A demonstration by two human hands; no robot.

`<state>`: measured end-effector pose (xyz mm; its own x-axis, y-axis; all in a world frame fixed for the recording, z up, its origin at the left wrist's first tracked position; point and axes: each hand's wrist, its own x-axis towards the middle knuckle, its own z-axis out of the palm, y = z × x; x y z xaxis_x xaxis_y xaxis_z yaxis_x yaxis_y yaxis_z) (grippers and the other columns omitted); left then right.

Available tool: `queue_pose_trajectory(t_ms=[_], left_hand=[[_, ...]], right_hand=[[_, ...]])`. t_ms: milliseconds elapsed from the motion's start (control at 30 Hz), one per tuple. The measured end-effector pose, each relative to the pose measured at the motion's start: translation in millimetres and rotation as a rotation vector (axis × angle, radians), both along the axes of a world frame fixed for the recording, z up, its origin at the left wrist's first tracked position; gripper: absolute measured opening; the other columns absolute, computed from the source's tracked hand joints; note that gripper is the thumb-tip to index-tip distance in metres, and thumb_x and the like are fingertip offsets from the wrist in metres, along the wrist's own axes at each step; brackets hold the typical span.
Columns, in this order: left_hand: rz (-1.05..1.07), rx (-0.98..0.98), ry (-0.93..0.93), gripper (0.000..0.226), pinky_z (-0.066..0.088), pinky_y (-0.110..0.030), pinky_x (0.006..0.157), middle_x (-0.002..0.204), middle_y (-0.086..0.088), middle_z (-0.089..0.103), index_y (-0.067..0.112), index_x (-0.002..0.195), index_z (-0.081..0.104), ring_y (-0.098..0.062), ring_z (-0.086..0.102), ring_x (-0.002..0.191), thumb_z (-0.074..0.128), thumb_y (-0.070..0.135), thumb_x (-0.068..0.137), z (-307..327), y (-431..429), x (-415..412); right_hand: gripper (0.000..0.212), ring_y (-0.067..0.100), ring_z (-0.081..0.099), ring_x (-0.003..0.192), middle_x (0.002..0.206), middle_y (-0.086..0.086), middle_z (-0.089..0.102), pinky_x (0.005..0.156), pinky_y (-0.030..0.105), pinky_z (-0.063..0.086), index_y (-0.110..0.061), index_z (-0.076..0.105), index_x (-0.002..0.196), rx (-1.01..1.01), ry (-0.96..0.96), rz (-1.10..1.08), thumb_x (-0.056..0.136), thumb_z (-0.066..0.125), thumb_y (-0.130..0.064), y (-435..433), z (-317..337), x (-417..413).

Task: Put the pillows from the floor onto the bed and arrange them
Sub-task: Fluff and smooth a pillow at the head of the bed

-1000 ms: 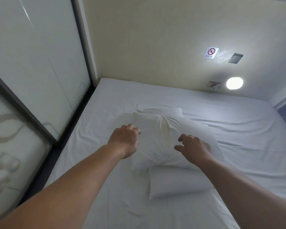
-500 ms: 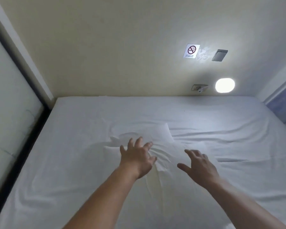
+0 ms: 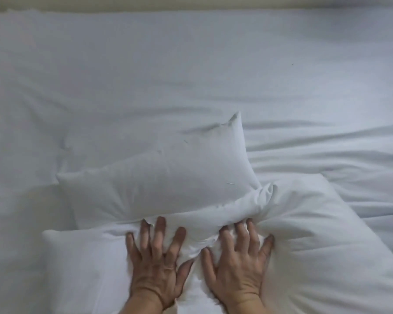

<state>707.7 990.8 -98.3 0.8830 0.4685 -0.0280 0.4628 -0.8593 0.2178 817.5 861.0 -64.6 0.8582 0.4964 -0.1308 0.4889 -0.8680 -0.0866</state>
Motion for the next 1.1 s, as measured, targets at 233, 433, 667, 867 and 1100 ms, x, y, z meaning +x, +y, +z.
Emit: queue_pose_trajectory(t_ms=[233,433,667,867,1100], left_hand=[[-0.008,-0.003,-0.132,0.058,0.025,-0.072,0.101,0.138,-0.018,0.041,0.026,0.125,0.051,-0.049,0.041,0.123,0.053,0.056,0.075,-11,1,8],[-0.02,-0.133,-0.18,0.05,0.02,-0.064,0.106,0.129,-0.015,0.045,0.028,0.121,0.053,-0.042,0.041,0.118,0.058,0.051,0.077,-2,4,10],[-0.047,-0.374,0.165,0.028,0.033,-0.046,0.086,0.104,-0.01,0.063,0.024,0.104,0.057,-0.034,0.059,0.095,0.048,0.045,0.088,82,55,18],[-0.027,-0.618,0.138,0.046,0.041,-0.043,0.089,0.117,-0.014,0.063,0.018,0.111,0.051,-0.036,0.059,0.109,0.031,0.056,0.095,194,98,-51],[0.122,-0.369,-0.07,0.041,0.042,-0.039,0.08,0.107,-0.007,0.065,0.019,0.102,0.048,-0.03,0.062,0.1,0.032,0.056,0.096,339,239,-150]], right_hand=[[0.049,0.035,0.057,0.101,0.098,0.017,0.065,0.093,0.057,0.038,-0.022,0.055,0.095,0.074,-0.094,-0.004,0.06,0.064,-0.054,7,-2,17],[0.039,0.035,0.058,0.072,0.077,0.012,0.059,0.07,0.044,0.04,-0.014,0.061,0.074,-0.134,-0.151,0.039,0.071,0.054,-0.052,19,12,17],[0.052,0.03,0.069,0.065,0.065,0.006,0.068,0.06,0.039,0.045,-0.017,0.069,0.076,-0.3,-0.055,0.097,0.078,0.038,-0.058,40,71,0],[0.077,0.027,0.067,0.049,0.05,0.003,0.064,0.051,0.032,0.048,-0.016,0.053,0.047,-0.089,-0.182,0.255,0.086,0.018,-0.073,72,190,-36],[0.063,0.025,0.069,0.057,0.056,0.0,0.067,0.058,0.032,0.051,-0.016,0.061,0.054,0.293,-0.381,0.495,0.087,0.037,-0.065,240,300,-88]])
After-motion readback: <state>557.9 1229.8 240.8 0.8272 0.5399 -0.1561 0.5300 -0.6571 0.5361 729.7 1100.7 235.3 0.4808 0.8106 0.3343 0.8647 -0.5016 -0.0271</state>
